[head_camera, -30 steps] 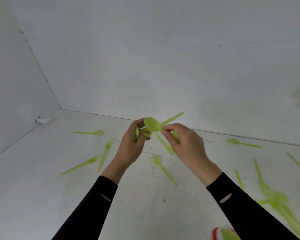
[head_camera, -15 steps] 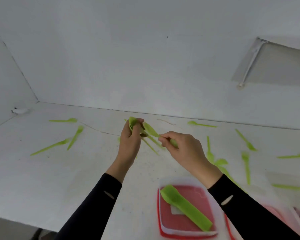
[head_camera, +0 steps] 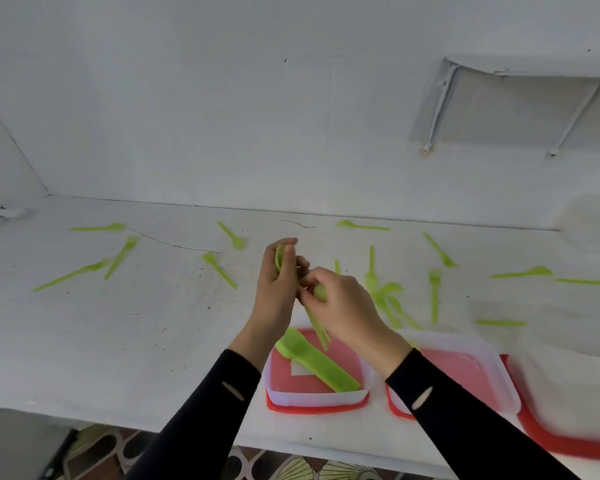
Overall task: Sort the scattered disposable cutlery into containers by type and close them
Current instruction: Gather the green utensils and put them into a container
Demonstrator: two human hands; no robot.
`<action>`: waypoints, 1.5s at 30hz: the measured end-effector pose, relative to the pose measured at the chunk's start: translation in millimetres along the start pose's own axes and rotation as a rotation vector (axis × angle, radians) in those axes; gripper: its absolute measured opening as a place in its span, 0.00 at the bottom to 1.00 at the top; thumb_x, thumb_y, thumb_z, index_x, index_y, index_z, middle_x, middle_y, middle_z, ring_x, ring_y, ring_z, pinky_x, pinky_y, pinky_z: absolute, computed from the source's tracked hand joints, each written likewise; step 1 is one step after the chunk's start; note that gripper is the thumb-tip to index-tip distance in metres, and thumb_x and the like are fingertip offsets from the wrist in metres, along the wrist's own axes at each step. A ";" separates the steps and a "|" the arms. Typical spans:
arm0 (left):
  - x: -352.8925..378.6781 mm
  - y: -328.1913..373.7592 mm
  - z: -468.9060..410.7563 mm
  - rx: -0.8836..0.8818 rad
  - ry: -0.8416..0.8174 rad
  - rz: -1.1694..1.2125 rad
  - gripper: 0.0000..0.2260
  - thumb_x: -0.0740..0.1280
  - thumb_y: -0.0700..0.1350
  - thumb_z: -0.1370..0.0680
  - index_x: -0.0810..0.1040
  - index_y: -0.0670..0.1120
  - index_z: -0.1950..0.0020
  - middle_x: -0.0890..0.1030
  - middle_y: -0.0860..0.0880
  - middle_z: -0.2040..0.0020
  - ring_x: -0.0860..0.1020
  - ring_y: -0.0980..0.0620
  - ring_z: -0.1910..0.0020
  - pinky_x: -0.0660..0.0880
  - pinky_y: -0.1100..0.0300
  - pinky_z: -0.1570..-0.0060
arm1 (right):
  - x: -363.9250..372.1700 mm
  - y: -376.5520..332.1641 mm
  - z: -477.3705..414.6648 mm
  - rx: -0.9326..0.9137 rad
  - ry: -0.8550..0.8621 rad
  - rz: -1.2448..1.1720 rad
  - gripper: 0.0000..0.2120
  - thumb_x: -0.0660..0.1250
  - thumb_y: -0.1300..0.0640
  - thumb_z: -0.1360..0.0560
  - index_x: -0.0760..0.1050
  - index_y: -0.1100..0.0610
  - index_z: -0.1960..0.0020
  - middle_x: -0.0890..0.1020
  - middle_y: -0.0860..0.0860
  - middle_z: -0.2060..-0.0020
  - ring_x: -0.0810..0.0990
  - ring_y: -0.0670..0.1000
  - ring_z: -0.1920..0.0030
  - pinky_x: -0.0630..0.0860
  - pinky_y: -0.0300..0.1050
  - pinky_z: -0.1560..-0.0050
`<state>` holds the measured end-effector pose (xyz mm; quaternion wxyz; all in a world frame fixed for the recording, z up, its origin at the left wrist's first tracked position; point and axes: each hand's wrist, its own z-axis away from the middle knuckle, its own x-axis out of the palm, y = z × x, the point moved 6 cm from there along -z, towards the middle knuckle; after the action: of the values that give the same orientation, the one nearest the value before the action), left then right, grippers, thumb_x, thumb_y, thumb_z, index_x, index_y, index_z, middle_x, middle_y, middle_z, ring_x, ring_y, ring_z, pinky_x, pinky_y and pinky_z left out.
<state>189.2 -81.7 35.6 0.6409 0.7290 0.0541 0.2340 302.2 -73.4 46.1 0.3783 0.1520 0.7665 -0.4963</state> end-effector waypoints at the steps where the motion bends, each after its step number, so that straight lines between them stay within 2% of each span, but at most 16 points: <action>1: -2.2 1.3 0.0 0.009 0.030 0.047 0.09 0.56 0.46 0.15 0.73 0.51 0.38 0.73 0.48 0.63 0.75 0.52 0.66 0.76 0.56 0.63 | -2.1 1.4 2.4 -0.016 0.020 -0.066 0.10 0.67 0.50 0.24 0.72 0.49 0.44 0.79 0.43 0.50 0.77 0.42 0.55 0.74 0.39 0.57; 4: -9.3 0.2 -0.9 -0.038 0.082 0.132 0.14 0.53 0.41 0.15 0.71 0.52 0.33 0.70 0.48 0.65 0.78 0.50 0.65 0.80 0.54 0.59 | -12.2 10.3 6.3 -0.002 0.057 -0.227 0.18 0.62 0.65 0.26 0.59 0.51 0.42 0.66 0.50 0.43 0.69 0.38 0.57 0.67 0.29 0.57; 7: -5.3 -8.7 4.6 -0.104 0.069 0.119 0.11 0.54 0.42 0.15 0.73 0.46 0.38 0.71 0.45 0.60 0.81 0.47 0.61 0.80 0.53 0.58 | -16.7 14.5 7.0 0.007 0.019 -0.298 0.25 0.56 0.71 0.24 0.57 0.48 0.36 0.68 0.53 0.41 0.75 0.44 0.51 0.72 0.34 0.52; 10: 1.6 -17.4 11.0 -0.148 0.040 0.156 0.10 0.55 0.44 0.15 0.74 0.44 0.40 0.77 0.42 0.55 0.83 0.46 0.54 0.80 0.53 0.51 | -19.7 19.6 8.1 0.003 0.089 -0.311 0.25 0.61 0.65 0.20 0.58 0.50 0.28 0.81 0.54 0.56 0.82 0.49 0.56 0.77 0.41 0.55; 12: 7.4 -19.1 14.5 -0.161 -0.001 0.112 0.11 0.54 0.45 0.15 0.74 0.45 0.39 0.81 0.42 0.49 0.84 0.48 0.52 0.80 0.55 0.51 | -20.2 20.0 8.3 -0.011 0.143 -0.282 0.17 0.66 0.61 0.21 0.67 0.58 0.34 0.83 0.48 0.63 0.81 0.43 0.62 0.77 0.38 0.59; 16: 19.0 -18.8 19.8 -0.197 -0.022 0.083 0.15 0.58 0.53 0.17 0.75 0.43 0.40 0.84 0.43 0.49 0.84 0.50 0.56 0.79 0.60 0.61 | -13.6 14.4 12.3 -0.125 0.218 -0.191 0.04 0.70 0.60 0.24 0.79 0.56 0.49 0.85 0.48 0.59 0.84 0.46 0.59 0.81 0.48 0.55; 18: 18.1 -18.8 19.5 -0.192 -0.001 0.083 0.18 0.64 0.55 0.21 0.75 0.40 0.43 0.82 0.41 0.55 0.82 0.47 0.58 0.80 0.57 0.60 | -7.7 12.7 16.1 -0.165 0.192 -0.159 0.06 0.68 0.58 0.23 0.79 0.53 0.47 0.85 0.45 0.57 0.82 0.46 0.55 0.79 0.45 0.54; 21: 9.0 -17.6 17.7 -0.160 0.047 0.053 0.16 0.70 0.53 0.24 0.75 0.41 0.47 0.78 0.42 0.64 0.80 0.45 0.62 0.80 0.50 0.56 | -0.9 14.9 24.3 -0.155 0.120 -0.232 0.12 0.69 0.58 0.23 0.78 0.52 0.40 0.79 0.41 0.52 0.74 0.38 0.51 0.69 0.28 0.52; 25: -3.0 -16.2 17.9 -0.100 0.228 0.059 0.10 0.64 0.48 0.18 0.75 0.42 0.48 0.72 0.48 0.68 0.79 0.53 0.70 0.80 0.53 0.59 | 7.3 21.6 32.2 -0.121 0.052 -0.228 0.18 0.75 0.54 0.28 0.78 0.52 0.38 0.76 0.47 0.48 0.76 0.40 0.51 0.73 0.33 0.51; 27: -2.1 -20.8 20.4 -0.123 0.247 0.004 0.10 0.63 0.50 0.18 0.74 0.43 0.49 0.71 0.48 0.65 0.76 0.55 0.70 0.78 0.54 0.60 | 10.6 21.2 35.8 -0.095 0.026 -0.143 0.16 0.73 0.54 0.26 0.77 0.51 0.38 0.79 0.46 0.49 0.77 0.43 0.54 0.76 0.42 0.52; 30: 5.5 -32.7 23.0 -0.231 0.155 -0.100 0.15 0.62 0.56 0.19 0.72 0.43 0.46 0.74 0.48 0.59 0.76 0.52 0.62 0.76 0.54 0.59 | 9.8 21.9 39.1 -0.061 0.060 0.016 0.12 0.67 0.52 0.23 0.74 0.49 0.39 0.81 0.44 0.49 0.76 0.45 0.60 0.75 0.44 0.57; 33: 13.5 -34.2 22.2 -0.269 0.018 0.022 0.14 0.57 0.51 0.16 0.68 0.41 0.40 0.77 0.46 0.45 0.82 0.50 0.50 0.79 0.58 0.61 | 9.1 30.2 36.5 0.035 0.030 0.088 0.13 0.64 0.52 0.22 0.74 0.50 0.38 0.83 0.46 0.48 0.81 0.50 0.51 0.76 0.46 0.53; 35: 13.3 -36.5 19.9 -0.313 -0.103 0.068 0.13 0.55 0.50 0.15 0.66 0.41 0.39 0.78 0.45 0.41 0.83 0.48 0.46 0.81 0.55 0.56 | 5.8 34.5 33.5 0.068 0.021 0.115 0.12 0.63 0.53 0.22 0.75 0.49 0.38 0.84 0.48 0.50 0.82 0.52 0.50 0.78 0.48 0.52; 38: -5.5 -49.9 10.0 -0.302 -0.303 -0.288 0.17 0.54 0.57 0.17 0.68 0.44 0.40 0.81 0.49 0.42 0.82 0.52 0.45 0.77 0.53 0.44 | -4.8 45.7 26.2 0.138 0.021 0.223 0.11 0.62 0.54 0.21 0.77 0.48 0.40 0.85 0.48 0.52 0.82 0.51 0.50 0.77 0.46 0.53; 42: -31.6 -64.6 -4.6 0.047 -0.494 -1.228 0.12 0.59 0.56 0.18 0.76 0.52 0.40 0.79 0.54 0.40 0.76 0.49 0.39 0.69 0.50 0.38 | -6.6 61.7 22.3 0.219 -0.091 0.481 0.13 0.61 0.56 0.22 0.79 0.51 0.41 0.82 0.49 0.46 0.80 0.54 0.46 0.75 0.46 0.51; 45: -44.5 -74.1 -3.2 0.131 -0.601 -1.467 0.16 0.67 0.56 0.23 0.75 0.57 0.35 0.67 0.55 0.30 0.64 0.48 0.31 0.61 0.52 0.34 | 20.0 59.0 18.5 0.226 -0.187 0.587 0.12 0.63 0.60 0.24 0.80 0.54 0.43 0.78 0.51 0.45 0.80 0.55 0.46 0.74 0.45 0.53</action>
<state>164.8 -82.9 -47.4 0.5746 0.5755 0.3590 -0.4581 332.7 -65.2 -10.8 0.5545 0.3611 0.5923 -0.4597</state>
